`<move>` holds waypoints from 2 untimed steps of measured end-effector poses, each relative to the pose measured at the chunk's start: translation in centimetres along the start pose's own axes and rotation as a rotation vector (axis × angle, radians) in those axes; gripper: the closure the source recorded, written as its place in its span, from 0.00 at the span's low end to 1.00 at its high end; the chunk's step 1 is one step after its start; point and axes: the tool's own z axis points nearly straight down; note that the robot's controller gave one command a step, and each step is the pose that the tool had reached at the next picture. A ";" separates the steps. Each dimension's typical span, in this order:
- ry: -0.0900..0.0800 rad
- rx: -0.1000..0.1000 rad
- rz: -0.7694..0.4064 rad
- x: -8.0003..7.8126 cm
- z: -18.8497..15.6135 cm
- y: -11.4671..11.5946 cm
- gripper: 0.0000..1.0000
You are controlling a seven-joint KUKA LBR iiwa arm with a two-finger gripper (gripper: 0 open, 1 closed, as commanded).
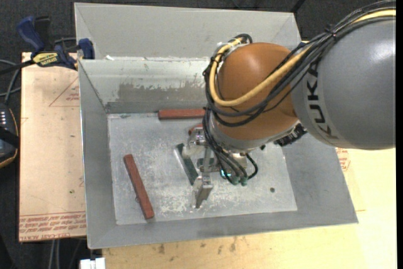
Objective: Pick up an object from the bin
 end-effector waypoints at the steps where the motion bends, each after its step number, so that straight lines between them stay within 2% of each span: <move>1: -0.007 -0.001 0.003 -0.2 -0.3 -0.1 0.00; 2: -0.015 -0.003 -0.003 -2.9 4.8 -2.1 0.00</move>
Offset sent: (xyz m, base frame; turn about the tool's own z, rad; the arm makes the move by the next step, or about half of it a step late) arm 0.0477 -0.0405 -0.0981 -0.0057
